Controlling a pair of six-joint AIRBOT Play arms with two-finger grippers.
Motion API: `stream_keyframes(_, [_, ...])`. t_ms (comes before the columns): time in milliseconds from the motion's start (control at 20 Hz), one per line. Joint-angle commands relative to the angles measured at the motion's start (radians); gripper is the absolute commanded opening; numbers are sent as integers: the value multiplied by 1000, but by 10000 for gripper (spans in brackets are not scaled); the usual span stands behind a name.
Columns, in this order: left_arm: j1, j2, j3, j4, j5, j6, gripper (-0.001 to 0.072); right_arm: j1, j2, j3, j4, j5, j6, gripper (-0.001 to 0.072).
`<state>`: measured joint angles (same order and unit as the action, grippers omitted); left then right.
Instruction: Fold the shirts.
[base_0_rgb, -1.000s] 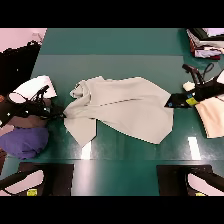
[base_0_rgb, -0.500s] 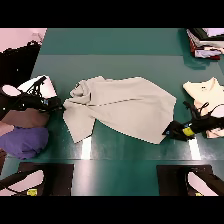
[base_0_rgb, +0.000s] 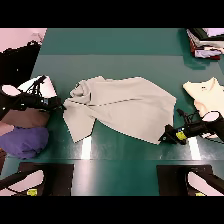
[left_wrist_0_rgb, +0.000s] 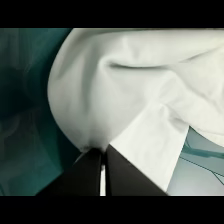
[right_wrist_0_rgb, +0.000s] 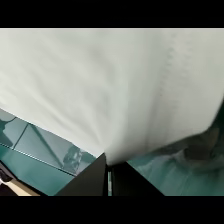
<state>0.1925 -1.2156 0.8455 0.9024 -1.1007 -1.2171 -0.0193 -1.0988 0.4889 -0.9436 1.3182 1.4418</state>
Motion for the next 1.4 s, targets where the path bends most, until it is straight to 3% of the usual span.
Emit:
stream_keyframes(0, [0, 19, 1, -7, 7, -13, 22, -1, 66, 1, 8, -28, -38, 17])
stream_keyframes(150, [0, 146, 26, -9, 27, -46, 22, -1, 188, 88, 6, -47, -37, 17])
stream_keyframes(300, [0, 306, 174, -10, -1, -86, 23, -5, 289, 307, 6, -84, -37, 17])
stream_keyframes(600, [0, 448, 776, -27, -27, -130, 23, -3, 315, 913, -37, -134, -37, 17])
stream_keyframes(900, [0, 448, 1238, -36, 42, -171, 23, -3, 217, 1471, -192, 4, -36, 17])
stream_keyframes(1100, [0, 444, 1299, -183, 36, -160, 23, -3, 132, 1700, -212, 111, -17, 16])
stream_keyframes(1350, [0, 414, 1077, -170, -10, -164, 23, -3, 74, 1524, -240, 131, 17, 16])
